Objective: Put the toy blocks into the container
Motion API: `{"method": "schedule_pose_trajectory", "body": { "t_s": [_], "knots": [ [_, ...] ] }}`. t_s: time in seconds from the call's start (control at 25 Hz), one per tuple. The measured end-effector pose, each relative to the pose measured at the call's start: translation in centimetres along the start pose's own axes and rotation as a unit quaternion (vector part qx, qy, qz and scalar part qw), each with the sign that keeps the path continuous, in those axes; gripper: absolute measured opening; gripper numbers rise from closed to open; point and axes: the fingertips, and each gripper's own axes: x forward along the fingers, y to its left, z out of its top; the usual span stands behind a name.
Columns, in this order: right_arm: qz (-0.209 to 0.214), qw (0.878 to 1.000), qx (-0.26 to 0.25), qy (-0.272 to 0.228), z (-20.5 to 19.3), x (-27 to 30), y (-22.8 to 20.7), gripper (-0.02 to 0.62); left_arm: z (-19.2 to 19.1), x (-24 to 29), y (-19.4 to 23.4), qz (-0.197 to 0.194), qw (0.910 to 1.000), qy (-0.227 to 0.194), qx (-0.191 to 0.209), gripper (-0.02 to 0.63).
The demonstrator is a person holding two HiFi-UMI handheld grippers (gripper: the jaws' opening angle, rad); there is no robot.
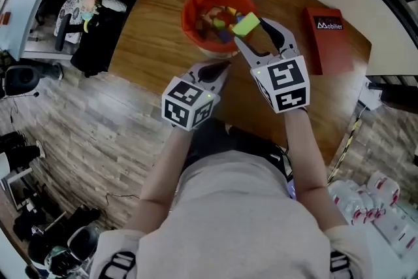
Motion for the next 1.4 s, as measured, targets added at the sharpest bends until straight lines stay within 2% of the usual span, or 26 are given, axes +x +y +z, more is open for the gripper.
{"method": "schedule_pose_trajectory", "body": {
  "t_s": [0.16,0.44,0.6,0.8,0.96,1.12,1.24,1.4],
  "knots": [
    [0.023,1.000,-0.009,-0.004,1.3,1.7,1.5,0.279,-0.6,-1.1,0.7,0.014,0.9998,-0.004,-0.014,0.012],
    [0.058,0.998,-0.011,-0.003,1.2,3.0,3.1,0.281,-1.1,-1.6,1.4,0.021,0.9994,-0.009,-0.027,0.012],
    [0.054,0.998,-0.007,-0.011,1.2,2.7,3.1,0.305,-1.1,-1.5,1.4,0.020,0.9994,-0.012,-0.027,0.012],
    [0.048,0.999,-0.007,-0.012,1.2,2.3,2.7,0.305,-0.9,-1.5,1.2,0.015,0.9995,-0.011,-0.023,0.012],
    [0.062,0.998,-0.004,-0.015,1.6,1.6,2.9,0.301,-0.6,-1.3,1.0,0.009,0.9997,-0.010,-0.020,0.012],
    [0.098,0.995,-0.002,-0.017,1.7,-0.1,3.5,0.206,-0.1,-0.7,0.7,-0.002,0.9999,-0.011,-0.011,0.012],
    [0.107,0.994,-0.004,-0.004,0.7,-1.3,3.5,0.123,0.2,0.0,0.2,-0.014,0.9998,-0.012,-0.009,0.012],
    [0.096,0.995,0.013,0.018,-1.2,-2.9,2.8,0.086,0.7,0.5,-0.5,-0.030,0.9995,-0.012,0.000,0.012]
  ]
}}
